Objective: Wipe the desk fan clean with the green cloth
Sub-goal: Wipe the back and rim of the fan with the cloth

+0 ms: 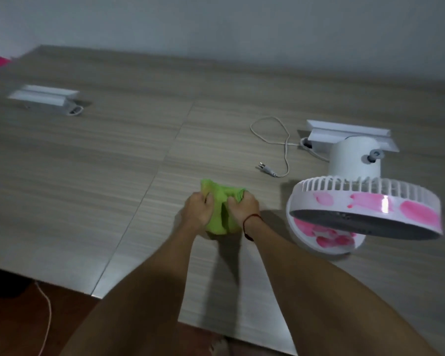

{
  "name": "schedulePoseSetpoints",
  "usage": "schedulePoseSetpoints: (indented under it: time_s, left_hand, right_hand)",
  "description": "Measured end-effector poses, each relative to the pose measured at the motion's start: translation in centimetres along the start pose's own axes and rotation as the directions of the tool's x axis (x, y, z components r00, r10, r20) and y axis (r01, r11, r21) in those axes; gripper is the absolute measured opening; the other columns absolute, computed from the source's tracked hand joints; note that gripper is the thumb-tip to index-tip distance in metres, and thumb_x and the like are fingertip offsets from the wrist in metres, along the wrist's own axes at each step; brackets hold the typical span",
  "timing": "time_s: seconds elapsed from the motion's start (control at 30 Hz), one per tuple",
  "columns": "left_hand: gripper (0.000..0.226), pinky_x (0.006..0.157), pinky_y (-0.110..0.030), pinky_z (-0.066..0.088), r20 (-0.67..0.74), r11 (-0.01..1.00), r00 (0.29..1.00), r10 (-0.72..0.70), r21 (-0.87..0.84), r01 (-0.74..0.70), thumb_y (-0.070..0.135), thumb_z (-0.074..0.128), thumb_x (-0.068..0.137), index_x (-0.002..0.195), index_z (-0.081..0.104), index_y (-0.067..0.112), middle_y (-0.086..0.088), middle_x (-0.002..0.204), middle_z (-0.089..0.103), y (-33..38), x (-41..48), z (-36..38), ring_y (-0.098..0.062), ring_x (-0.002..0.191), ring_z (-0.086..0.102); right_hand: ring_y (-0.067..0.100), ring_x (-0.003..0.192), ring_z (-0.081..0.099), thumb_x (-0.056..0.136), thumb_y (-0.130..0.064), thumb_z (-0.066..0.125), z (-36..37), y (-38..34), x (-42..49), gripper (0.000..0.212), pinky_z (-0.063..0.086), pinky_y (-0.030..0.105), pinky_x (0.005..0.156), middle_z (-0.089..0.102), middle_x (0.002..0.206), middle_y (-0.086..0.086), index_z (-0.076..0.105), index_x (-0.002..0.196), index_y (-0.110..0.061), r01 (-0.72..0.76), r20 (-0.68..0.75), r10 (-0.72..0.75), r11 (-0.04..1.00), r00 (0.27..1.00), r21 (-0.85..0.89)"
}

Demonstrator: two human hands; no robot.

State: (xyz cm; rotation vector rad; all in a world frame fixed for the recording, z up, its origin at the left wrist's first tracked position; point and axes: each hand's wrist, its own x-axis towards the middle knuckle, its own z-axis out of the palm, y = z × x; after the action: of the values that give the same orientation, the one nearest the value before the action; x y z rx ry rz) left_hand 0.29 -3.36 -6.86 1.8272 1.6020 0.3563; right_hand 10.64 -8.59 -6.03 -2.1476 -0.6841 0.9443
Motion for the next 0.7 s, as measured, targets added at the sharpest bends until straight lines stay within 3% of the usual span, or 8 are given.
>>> schedulePoseSetpoints:
  time_s: [0.1, 0.2, 0.37, 0.47, 0.53, 0.63, 0.7]
  left_hand:
    - [0.035, 0.078, -0.038, 0.045, -0.131, 0.985, 0.988, 0.081, -0.144, -0.100, 0.023, 0.045, 0.097, 0.100, 0.058, -0.009, -0.032, 0.104, 0.064, 2.9, -1.9, -4.0, -0.040, 0.099, 0.062]
    - [0.031, 0.084, -0.037, 0.044, -0.225, 0.967, 0.965, 0.137, -0.182, -0.180, 0.018, 0.044, 0.098, 0.109, 0.054, -0.009, -0.031, 0.112, 0.061, 7.4, -5.1, -8.6, -0.038, 0.106, 0.059]
    - [0.035, 0.092, -0.041, 0.049, -0.273, 0.940, 0.944, 0.186, -0.229, -0.251, 0.023, 0.048, 0.094, 0.112, 0.058, -0.005, -0.026, 0.115, 0.062, 13.7, -10.1, -11.6, -0.038, 0.109, 0.058]
    - [0.033, 0.088, -0.039, 0.048, -0.265, 0.928, 0.937, 0.230, -0.232, -0.293, 0.025, 0.054, 0.090, 0.108, 0.059, -0.002, -0.023, 0.112, 0.064, 16.9, -13.1, -10.8, -0.037, 0.106, 0.060]
    - [0.030, 0.084, -0.035, 0.047, -0.248, 0.916, 0.928, 0.277, -0.224, -0.333, 0.025, 0.057, 0.088, 0.103, 0.061, 0.000, -0.023, 0.107, 0.066, 19.0, -14.9, -9.6, -0.036, 0.104, 0.060]
    - [0.017, 0.070, -0.027, 0.040, -0.186, 0.882, 0.908, 0.376, -0.229, -0.412, 0.025, 0.063, 0.084, 0.085, 0.060, 0.009, -0.007, 0.071, 0.060, 22.2, -17.7, -7.4, -0.029, 0.084, 0.060]
    - [0.017, 0.068, -0.026, 0.040, -0.143, 0.872, 0.897, 0.417, -0.214, -0.440, 0.025, 0.066, 0.083, 0.081, 0.056, 0.012, 0.002, 0.062, 0.049, 23.9, -19.0, -5.9, -0.023, 0.074, 0.053]
  right_hand:
    - [0.035, 0.116, 0.056, 0.090, -0.014, 0.054, -2.1, -3.6, -2.4, 0.036, 0.043, 0.033, 0.093, 0.059, 0.125, 0.021, 0.049, 0.124, -0.003, 0.089, -0.056, -0.082, 0.985, 0.995, 0.149]
    - [0.034, 0.120, 0.056, 0.092, -0.013, 0.054, -5.4, -7.6, -5.6, 0.037, 0.043, 0.033, 0.097, 0.059, 0.128, 0.020, 0.051, 0.127, -0.001, 0.169, -0.106, -0.145, 0.948, 0.984, 0.269]
    - [0.033, 0.121, 0.056, 0.091, -0.015, 0.055, -12.7, -9.6, -10.8, 0.037, 0.043, 0.034, 0.102, 0.061, 0.129, 0.019, 0.057, 0.125, 0.001, 0.264, -0.178, -0.218, 0.915, 0.960, 0.304]
    - [0.030, 0.099, 0.061, 0.086, -0.008, 0.056, -17.8, -8.0, -13.0, 0.017, 0.046, 0.031, 0.087, 0.067, 0.104, 0.016, 0.064, 0.099, -0.001, 0.334, -0.279, -0.255, 0.896, 0.926, 0.293]
    - [0.024, 0.083, 0.054, 0.083, -0.007, 0.056, -21.3, -6.4, -14.3, 0.005, 0.040, 0.027, 0.075, 0.060, 0.085, 0.009, 0.058, 0.082, -0.011, 0.361, -0.350, -0.255, 0.889, 0.901, 0.281]
    - [0.022, 0.080, 0.051, 0.082, -0.012, 0.058, -25.9, -3.5, -15.4, 0.007, 0.036, 0.026, 0.073, 0.057, 0.083, 0.008, 0.055, 0.076, -0.014, 0.360, -0.446, -0.220, 0.897, 0.867, 0.258]
    - [0.025, 0.083, 0.054, 0.083, -0.015, 0.057, -28.3, -1.8, -15.7, 0.010, 0.038, 0.027, 0.074, 0.060, 0.087, 0.011, 0.055, 0.073, -0.014, 0.336, -0.483, -0.184, 0.908, 0.856, 0.251]
